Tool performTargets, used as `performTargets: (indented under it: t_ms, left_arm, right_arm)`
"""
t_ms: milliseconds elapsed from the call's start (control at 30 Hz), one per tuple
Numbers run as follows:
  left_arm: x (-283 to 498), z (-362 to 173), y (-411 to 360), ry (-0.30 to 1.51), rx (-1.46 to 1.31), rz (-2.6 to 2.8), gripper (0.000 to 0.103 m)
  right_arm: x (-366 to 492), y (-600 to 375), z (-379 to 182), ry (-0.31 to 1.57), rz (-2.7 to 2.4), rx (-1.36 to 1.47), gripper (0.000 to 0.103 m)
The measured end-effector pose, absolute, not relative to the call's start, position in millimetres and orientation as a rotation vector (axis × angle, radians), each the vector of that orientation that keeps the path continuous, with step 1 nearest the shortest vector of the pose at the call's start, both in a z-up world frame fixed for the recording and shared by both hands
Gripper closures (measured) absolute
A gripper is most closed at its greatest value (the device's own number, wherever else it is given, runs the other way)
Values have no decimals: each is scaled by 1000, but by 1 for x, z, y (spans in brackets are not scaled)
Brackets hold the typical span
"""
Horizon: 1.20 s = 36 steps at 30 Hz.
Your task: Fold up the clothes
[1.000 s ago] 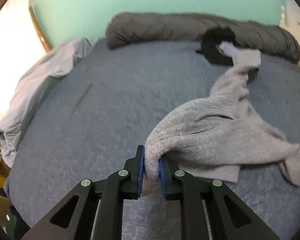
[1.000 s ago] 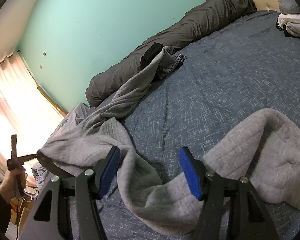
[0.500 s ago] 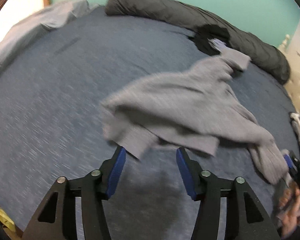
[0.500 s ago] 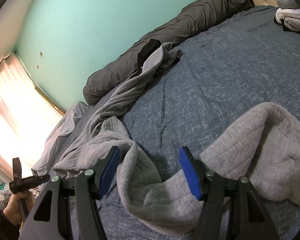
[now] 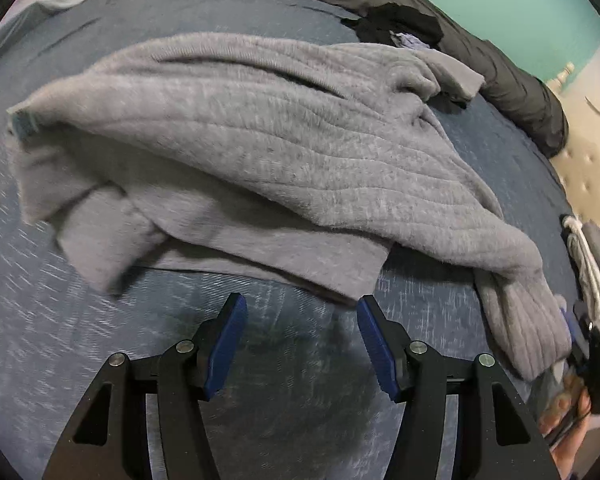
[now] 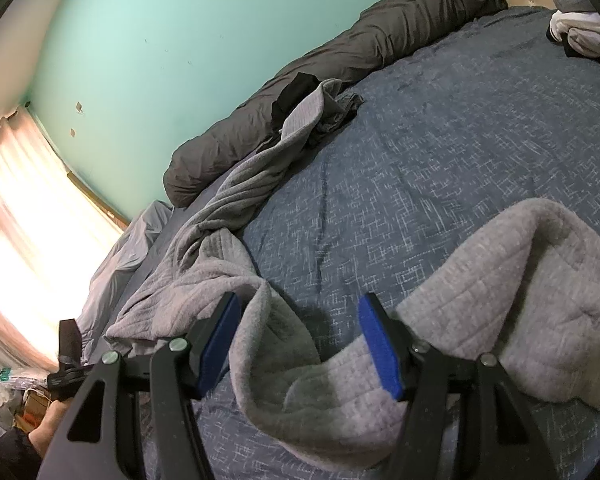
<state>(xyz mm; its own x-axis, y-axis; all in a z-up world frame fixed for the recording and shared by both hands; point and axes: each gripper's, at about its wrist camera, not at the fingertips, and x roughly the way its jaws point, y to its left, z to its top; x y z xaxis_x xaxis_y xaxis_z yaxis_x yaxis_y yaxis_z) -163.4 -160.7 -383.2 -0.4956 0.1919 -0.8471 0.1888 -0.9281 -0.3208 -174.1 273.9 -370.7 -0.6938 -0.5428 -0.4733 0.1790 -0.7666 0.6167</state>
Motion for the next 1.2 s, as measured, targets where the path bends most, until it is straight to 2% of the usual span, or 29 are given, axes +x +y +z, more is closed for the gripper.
performTargets:
  t_ms: [167,233,300,367,400,433,467,500,567,633,1200]
  left_arm:
    - [-167,-385,-141,-593,-1541,2627,41]
    - [-169,-385,-135,-588,-1532,2628,36]
    - [-176,-390,-134,-599,-1536,2625,37]
    - [-183,-393,-132,-555,-1555,2646,37]
    - [-184,-392,-131,-530,-1561,2656,42]
    - [-187,-393,-129,-507,-1565,2658,54]
    - [-189,-394,-129,-494,-1571,2662,60]
    - [-190,-394,-130,-482,-1576,2665,70]
    - [-191,-393,-132,-493,-1569,2645,81]
    - [-191,-388,-135,-487,-1554,2642,98]
    - [-114,-281,-206,-293,-1392,2800,101]
  right_arm:
    - [-176,275,-371,-764,-2449,930,40]
    - [-176,275,-372,-767,-2449,933,40]
    - [-176,275,-372,-765,-2449,936,40]
    - [-176,274,-372,-763,-2449,938,40]
    - [-176,274,-372,-762,-2450,939,40]
    - [-176,274,-372,-762,-2450,940,40]
    - [-176,274,-372,-762,-2449,940,40]
    - [-176,274,-373,-763,-2449,941,40]
    - [-177,274,-373,-765,-2448,943,40]
    - [-178,275,-373,-767,-2447,944,40]
    - [-151,256,-356,-634,-2425,967,40]
